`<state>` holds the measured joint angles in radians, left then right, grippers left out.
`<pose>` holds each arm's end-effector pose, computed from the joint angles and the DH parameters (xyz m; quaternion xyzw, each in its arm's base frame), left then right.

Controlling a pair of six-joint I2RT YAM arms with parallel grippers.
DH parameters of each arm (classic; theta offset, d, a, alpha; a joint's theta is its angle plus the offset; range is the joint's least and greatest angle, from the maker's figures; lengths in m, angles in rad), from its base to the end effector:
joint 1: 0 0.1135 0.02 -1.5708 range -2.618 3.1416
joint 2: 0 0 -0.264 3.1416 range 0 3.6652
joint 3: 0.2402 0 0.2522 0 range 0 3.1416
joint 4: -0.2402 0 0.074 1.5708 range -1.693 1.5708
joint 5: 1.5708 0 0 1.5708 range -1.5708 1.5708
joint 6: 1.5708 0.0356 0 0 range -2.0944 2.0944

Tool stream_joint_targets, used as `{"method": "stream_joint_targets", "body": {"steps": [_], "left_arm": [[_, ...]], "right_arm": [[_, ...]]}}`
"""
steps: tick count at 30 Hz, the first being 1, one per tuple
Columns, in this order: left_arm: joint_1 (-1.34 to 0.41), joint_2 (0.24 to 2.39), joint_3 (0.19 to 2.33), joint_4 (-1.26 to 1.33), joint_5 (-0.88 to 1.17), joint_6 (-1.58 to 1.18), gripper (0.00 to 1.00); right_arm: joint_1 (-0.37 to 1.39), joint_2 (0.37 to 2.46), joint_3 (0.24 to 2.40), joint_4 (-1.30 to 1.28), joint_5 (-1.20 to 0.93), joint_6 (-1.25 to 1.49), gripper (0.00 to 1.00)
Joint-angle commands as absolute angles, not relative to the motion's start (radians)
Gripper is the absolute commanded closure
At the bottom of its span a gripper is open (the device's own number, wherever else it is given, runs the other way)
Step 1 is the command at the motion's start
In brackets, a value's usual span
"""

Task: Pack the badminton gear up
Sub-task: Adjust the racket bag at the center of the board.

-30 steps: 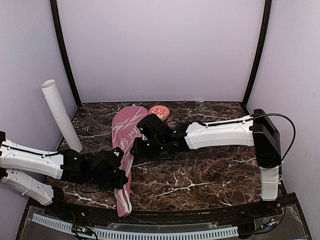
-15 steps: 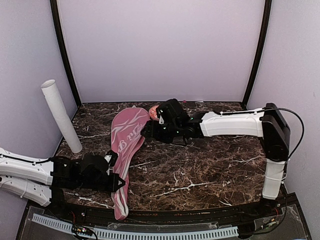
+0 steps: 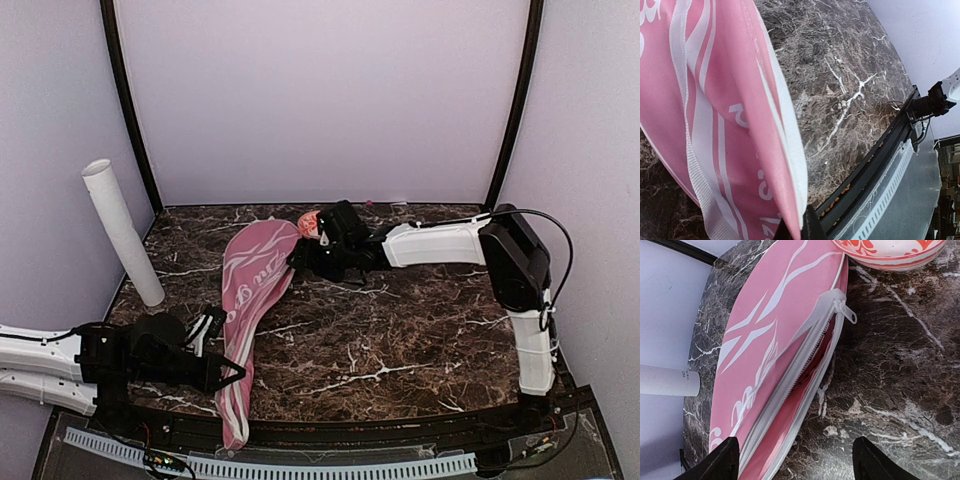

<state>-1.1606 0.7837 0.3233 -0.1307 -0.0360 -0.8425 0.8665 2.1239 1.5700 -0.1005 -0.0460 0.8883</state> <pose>0.0690 -0.1555 0.1837 0.1314 0.8725 -0.3877 0.2669 0.3131 0.3710 0.1936 -0.0004 0.8967 0.3533 0.2668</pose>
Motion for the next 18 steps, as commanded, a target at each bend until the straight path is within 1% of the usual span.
{"method": "stream_joint_targets", "body": {"steps": [1, 5, 13, 18], "left_arm": [[-1.164, 0.686, 0.305, -0.103, 0.002, -0.809, 1.0], [-1.164, 0.635, 0.292, -0.112, 0.025, -0.812, 1.0], [-1.164, 0.612, 0.288, -0.132, 0.055, -0.798, 1.0], [-1.164, 0.633, 0.281, -0.086, 0.095, -0.79, 1.0]], "right_arm": [[0.866, 2.177, 1.629, -0.051, -0.07, 0.924, 0.22], [0.866, 2.215, 1.64, -0.019, -0.081, 0.948, 0.22], [0.871, 2.248, 1.634, 0.101, -0.124, 0.994, 0.24], [0.871, 2.263, 1.628, 0.166, -0.15, 1.017, 0.33]]}}
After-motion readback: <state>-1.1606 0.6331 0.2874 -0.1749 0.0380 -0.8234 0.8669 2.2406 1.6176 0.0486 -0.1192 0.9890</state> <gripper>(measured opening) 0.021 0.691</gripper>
